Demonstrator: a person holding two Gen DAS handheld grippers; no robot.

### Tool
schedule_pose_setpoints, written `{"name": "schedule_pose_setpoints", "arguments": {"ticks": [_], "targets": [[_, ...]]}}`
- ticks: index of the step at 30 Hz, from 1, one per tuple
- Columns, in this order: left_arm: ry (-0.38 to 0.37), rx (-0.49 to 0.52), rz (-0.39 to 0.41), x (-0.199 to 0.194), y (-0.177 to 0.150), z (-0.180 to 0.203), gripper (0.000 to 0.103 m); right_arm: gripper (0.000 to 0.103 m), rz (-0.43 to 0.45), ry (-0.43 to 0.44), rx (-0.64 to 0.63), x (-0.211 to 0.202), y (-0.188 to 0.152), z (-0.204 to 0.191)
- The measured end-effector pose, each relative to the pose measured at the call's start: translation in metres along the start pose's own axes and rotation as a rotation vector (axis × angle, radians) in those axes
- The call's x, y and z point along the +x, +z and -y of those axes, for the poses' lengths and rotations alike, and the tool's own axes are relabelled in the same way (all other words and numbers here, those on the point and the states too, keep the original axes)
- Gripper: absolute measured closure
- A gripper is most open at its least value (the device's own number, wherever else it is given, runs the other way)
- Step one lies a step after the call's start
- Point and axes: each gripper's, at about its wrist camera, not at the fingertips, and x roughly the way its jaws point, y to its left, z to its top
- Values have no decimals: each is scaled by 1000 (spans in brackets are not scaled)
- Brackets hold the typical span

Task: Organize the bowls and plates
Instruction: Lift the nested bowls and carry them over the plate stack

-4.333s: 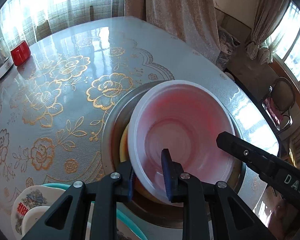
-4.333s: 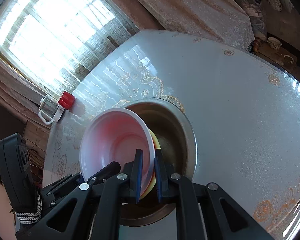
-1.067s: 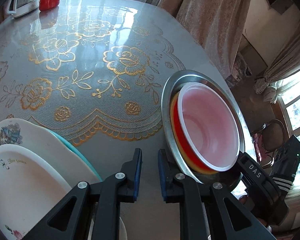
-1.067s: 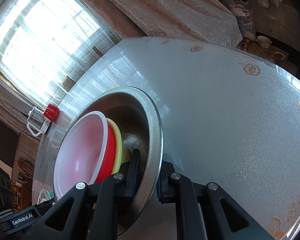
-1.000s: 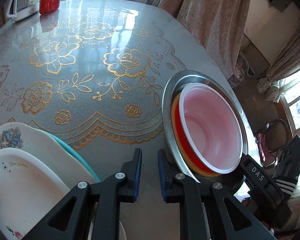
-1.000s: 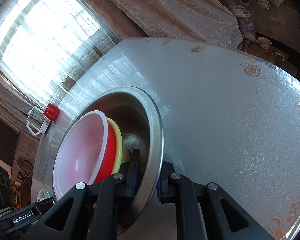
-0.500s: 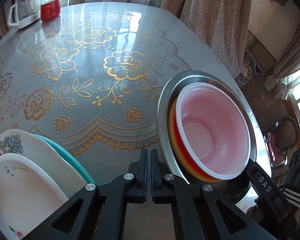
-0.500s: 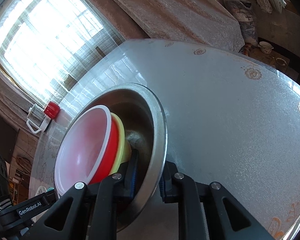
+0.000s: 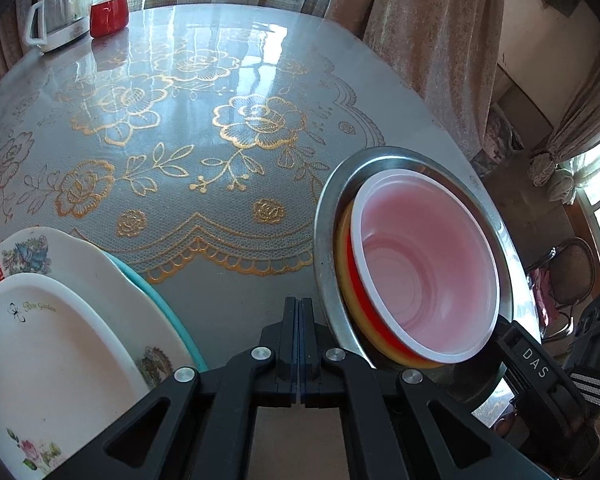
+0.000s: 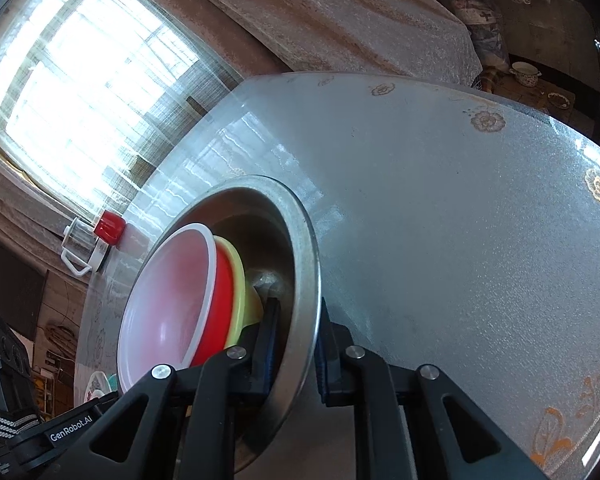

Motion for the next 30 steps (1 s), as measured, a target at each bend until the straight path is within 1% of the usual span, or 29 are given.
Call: {"name": "schedule_pose_setpoints", "arguments": {"ticks": [4, 9, 18, 20, 22, 25, 30], "targets": [[43, 52, 22, -1, -9, 14, 103, 87, 5, -19, -23, -1, 0, -1], [89, 140, 79, -3, -21, 31, 103, 85, 13, -27, -42, -3, 0, 0], [40, 209, 91, -4, -30, 41, 103, 84, 17, -42, -40, -6, -1, 0], [28, 208, 92, -4, -31, 41, 103, 84, 12, -35, -27, -7, 0, 3], [-1, 190, 82, -3, -30, 39, 103, 84, 8, -34, -16, -10, 0, 5], [-51, 122, 53, -2, -27, 31, 103, 84, 8, -38, -21, -13, -3, 6], [-102, 28, 9, -2, -22, 17, 103, 84, 9, -37, -24, -14, -3, 7]]}}
